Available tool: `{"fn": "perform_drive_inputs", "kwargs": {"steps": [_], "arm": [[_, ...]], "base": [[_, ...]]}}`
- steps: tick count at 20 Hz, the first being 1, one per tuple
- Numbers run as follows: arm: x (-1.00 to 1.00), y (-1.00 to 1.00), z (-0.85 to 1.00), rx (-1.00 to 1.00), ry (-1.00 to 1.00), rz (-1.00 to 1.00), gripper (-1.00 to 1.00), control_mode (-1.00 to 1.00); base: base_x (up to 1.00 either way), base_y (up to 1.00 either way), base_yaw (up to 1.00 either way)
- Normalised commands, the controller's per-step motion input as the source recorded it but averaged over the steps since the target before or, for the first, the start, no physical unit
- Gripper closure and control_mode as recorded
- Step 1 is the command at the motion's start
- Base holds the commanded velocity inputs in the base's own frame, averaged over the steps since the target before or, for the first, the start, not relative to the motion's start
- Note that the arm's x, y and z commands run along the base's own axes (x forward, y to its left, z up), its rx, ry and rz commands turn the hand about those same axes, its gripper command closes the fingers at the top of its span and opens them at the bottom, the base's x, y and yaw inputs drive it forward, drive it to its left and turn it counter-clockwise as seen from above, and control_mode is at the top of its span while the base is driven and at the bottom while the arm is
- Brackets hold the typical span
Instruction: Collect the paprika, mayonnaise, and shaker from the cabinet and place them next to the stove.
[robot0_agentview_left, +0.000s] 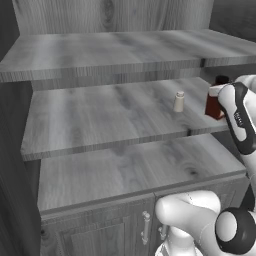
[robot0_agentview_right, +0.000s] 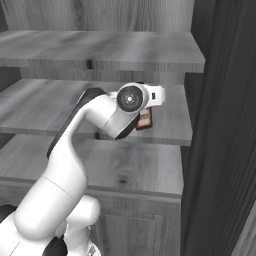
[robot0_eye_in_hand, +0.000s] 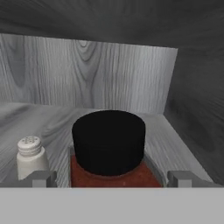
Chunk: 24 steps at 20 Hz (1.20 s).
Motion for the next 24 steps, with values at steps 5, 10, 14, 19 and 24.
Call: {"fn": "perform_drive_inputs", "kwargs": {"steps": [5, 10, 14, 19, 24], "arm": [[0.15, 0.03, -0.01, 0.00, 0.00, 0.07, -1.00, -1.00], [0.27, -0.05, -0.04, 0.00, 0.00, 0.06, -1.00, -1.00], [0.31, -0.28, -0.05, 0.03, 0.00, 0.06, -1.00, -1.00], [0.23, -0.25, -0.09, 0.02, 0.00, 0.05, -1.00, -1.00], [0.01, -0.04, -0.10, 0.00, 0.00, 0.03, 1.00, -1.00]], "base": [[0.00, 0.00, 0.00], [0.00, 0.00, 0.00], [0.00, 0.00, 0.00], [0.00, 0.00, 0.00], [0.00, 0.00, 0.00]]}}
